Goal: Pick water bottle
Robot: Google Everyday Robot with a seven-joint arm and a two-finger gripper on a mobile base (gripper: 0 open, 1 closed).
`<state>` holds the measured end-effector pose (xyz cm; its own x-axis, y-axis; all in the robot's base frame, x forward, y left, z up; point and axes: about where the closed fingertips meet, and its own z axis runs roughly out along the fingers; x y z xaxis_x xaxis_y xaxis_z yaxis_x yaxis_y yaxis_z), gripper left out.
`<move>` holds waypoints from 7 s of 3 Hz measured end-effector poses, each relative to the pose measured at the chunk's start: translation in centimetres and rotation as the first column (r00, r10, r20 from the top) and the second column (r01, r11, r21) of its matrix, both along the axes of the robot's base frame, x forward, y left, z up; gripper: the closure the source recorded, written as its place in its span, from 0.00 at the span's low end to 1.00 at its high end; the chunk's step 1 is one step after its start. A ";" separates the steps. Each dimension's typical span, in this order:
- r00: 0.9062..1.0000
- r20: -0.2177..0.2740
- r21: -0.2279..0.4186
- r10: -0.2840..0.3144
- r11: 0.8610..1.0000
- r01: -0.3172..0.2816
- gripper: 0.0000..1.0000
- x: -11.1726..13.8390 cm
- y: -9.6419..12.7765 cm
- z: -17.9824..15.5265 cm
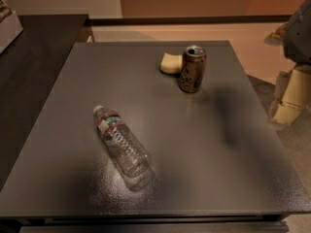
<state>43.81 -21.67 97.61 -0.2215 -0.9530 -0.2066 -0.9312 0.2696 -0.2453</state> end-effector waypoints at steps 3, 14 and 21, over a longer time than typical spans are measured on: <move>1.000 -0.026 0.030 0.015 0.999 -0.014 0.00 -1.8 3.6 0.6; 0.853 -0.314 -0.112 -0.416 0.909 0.402 0.00 -1.1 28.7 -11.8; 0.914 -0.277 -0.060 -0.296 0.955 0.291 1.00 0.9 34.3 -4.7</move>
Offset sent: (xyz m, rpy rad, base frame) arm -0.0125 0.0209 0.0014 -0.0033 0.0595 0.0084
